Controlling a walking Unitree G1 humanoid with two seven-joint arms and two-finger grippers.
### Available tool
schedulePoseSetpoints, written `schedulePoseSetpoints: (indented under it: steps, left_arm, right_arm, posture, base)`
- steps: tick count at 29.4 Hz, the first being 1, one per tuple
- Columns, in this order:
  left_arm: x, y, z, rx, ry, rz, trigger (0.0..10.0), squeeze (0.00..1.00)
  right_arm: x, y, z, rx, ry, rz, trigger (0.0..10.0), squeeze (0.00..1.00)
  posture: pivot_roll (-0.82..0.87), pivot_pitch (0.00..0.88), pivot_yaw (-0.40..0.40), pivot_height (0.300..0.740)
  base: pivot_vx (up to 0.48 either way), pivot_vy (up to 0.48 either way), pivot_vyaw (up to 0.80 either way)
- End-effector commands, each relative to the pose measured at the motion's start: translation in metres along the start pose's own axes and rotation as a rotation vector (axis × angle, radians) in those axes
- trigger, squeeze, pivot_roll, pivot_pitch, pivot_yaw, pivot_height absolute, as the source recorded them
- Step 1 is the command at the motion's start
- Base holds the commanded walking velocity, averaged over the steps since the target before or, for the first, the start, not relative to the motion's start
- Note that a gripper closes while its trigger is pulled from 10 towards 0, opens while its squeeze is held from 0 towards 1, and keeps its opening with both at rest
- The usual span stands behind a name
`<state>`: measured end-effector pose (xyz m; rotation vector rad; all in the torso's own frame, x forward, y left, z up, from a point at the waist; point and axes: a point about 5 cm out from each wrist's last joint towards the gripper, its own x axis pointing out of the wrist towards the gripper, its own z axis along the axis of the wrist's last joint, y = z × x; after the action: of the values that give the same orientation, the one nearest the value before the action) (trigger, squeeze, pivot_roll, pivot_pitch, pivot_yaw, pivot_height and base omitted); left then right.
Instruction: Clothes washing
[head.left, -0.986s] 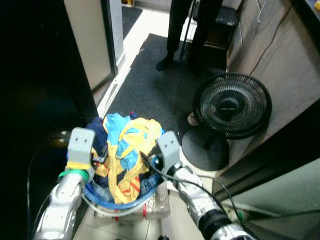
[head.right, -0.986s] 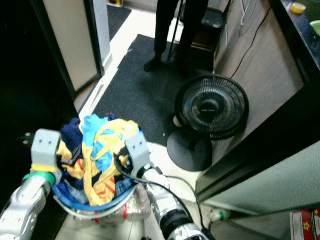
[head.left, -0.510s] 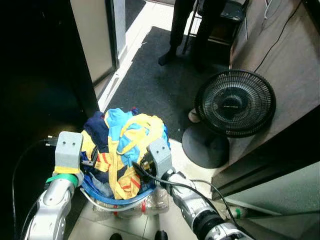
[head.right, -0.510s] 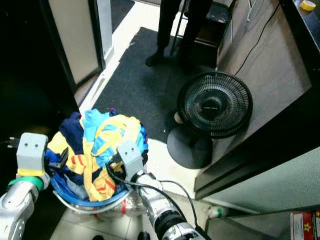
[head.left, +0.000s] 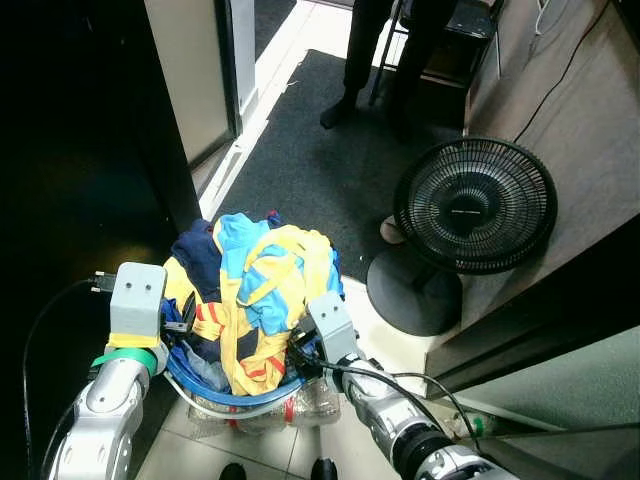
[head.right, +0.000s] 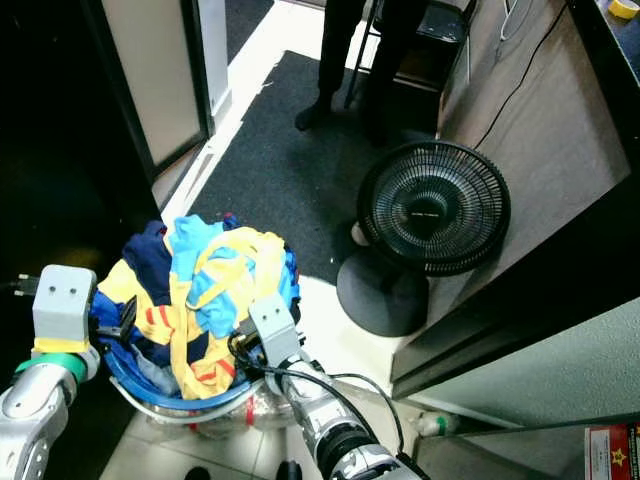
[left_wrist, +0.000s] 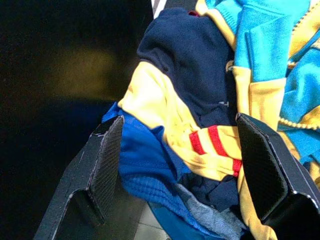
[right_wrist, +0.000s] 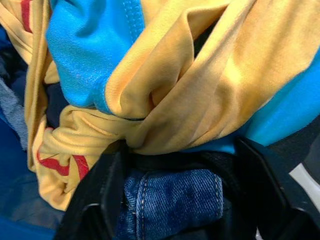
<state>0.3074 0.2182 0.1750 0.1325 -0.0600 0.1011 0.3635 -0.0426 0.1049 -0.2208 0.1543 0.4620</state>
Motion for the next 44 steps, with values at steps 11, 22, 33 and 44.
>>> schedulePoseSetpoints:
  steps: [11,22,33,44]
  left_arm:
    - [-0.005,-0.001,-0.012,-0.006,0.052,0.005,10.0,0.0]
    - [-0.003,-0.003,-0.011,-0.009,0.049,-0.003,10.0,0.0]
    - [-0.003,-0.003,-0.012,-0.008,0.051,0.001,10.0,0.0]
    - [-0.006,0.0,-0.013,-0.005,0.054,0.014,10.0,0.0]
  right_arm:
    - [0.002,-0.011,0.026,-0.118,-0.147,-0.083,0.0,0.0]
    - [0.003,-0.017,0.029,-0.088,-0.149,-0.1,10.0,1.0]
    - [0.006,0.013,0.046,-0.004,-0.24,0.112,10.0,1.0]
    - [0.006,0.027,0.036,-0.077,-0.19,0.171,10.0,0.0]
  posture:
    - [0.13,0.498,-0.058,0.74]
    - [0.12,0.486,-0.05,0.74]
    - [0.12,0.485,-0.056,0.74]
    - [0.13,0.484,-0.064,0.74]
  base:
    - [0.0,0.0,0.0]
    - [0.0,0.0,0.0]
    - [0.0,0.0,0.0]
    - [0.0,0.0,0.0]
